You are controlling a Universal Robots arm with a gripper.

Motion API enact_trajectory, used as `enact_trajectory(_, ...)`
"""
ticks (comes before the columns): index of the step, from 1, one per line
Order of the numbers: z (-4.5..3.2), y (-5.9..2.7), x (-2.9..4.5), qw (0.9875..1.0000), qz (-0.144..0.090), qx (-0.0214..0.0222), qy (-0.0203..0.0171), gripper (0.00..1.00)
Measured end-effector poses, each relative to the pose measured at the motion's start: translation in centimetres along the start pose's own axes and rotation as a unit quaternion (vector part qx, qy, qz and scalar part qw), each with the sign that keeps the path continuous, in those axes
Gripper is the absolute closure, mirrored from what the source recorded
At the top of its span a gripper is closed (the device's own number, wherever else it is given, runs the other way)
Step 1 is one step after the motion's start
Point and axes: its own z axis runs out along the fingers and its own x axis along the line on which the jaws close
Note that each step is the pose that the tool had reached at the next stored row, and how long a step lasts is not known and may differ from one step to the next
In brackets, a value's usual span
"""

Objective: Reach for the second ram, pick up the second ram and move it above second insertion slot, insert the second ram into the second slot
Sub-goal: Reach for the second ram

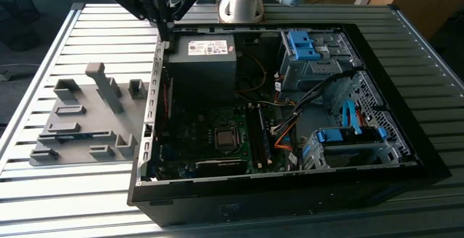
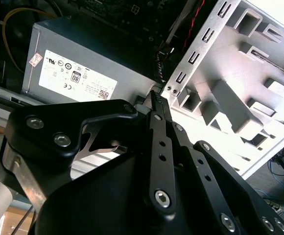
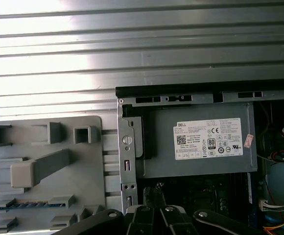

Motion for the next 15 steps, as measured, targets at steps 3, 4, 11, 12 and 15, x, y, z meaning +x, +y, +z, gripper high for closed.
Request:
enact_trajectory(3,0.02,-0.01,0.11,1.0000,0.000,0.0000,0.0001,0.89)
enact_trajectory(4,0.02,-0.01,0.15,1.0000,0.000,0.0000,0.0002,0.89)
enact_trajectory(11,0.06,-0.03,0.40,1.0000,0.000,0.0000,0.0007,0.89)
enact_trajectory(12,0.07,-0.04,0.44,1.0000,0.000,0.0000,0.0008,0.89)
enact_trajectory(15,0.09,-0.05,0.56,1.0000,0.000,0.0001,0.0010,0.89)
